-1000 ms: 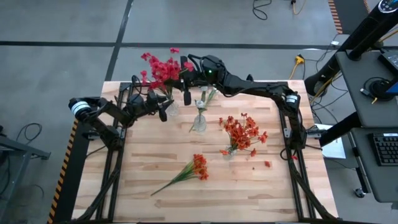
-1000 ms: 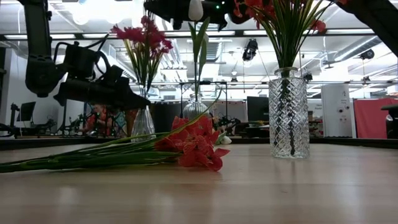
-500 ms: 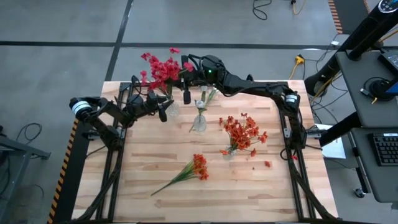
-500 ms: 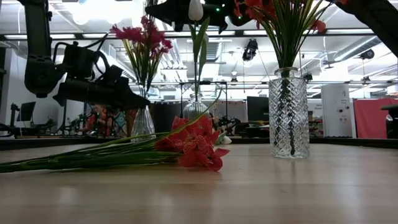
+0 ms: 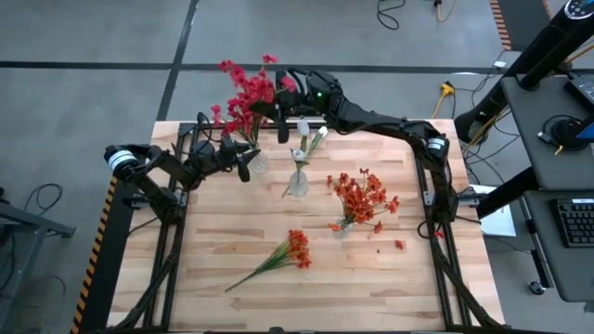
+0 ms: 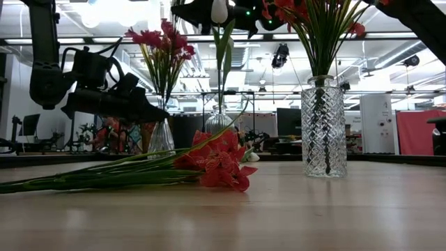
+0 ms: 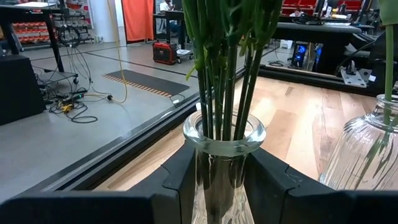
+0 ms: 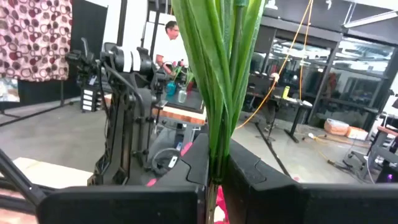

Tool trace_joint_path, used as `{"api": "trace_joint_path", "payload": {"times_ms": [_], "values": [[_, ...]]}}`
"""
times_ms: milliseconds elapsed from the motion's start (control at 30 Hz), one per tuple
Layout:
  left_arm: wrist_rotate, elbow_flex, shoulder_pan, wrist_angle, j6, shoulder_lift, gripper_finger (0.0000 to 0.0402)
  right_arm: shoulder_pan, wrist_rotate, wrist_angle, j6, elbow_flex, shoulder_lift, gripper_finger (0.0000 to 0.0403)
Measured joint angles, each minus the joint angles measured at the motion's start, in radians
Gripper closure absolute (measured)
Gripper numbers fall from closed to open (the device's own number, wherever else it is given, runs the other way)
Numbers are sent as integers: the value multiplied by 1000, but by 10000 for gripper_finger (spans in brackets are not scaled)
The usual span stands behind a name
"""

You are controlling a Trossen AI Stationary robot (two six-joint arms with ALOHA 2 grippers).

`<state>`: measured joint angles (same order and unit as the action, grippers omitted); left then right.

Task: Sort flowers into vase by color
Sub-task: Put the top center red sprig flower into the top left transparent glass vase

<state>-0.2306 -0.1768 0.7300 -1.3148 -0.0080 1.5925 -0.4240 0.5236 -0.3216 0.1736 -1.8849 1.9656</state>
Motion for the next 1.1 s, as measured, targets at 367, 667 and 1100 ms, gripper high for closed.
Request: {"api": "trace_joint_path", "payload": {"times_ms": [367,667,1100], "values": [[0,0,0,-1,8,0,310,5,8,0,-5,44,0,385],[2,0,0,-5,7,-1,310,9,26,-78,-43,47,55,385],[3,-1,0,-3,9,-2,310,5,26,-75,-15,46,66,385]]}}
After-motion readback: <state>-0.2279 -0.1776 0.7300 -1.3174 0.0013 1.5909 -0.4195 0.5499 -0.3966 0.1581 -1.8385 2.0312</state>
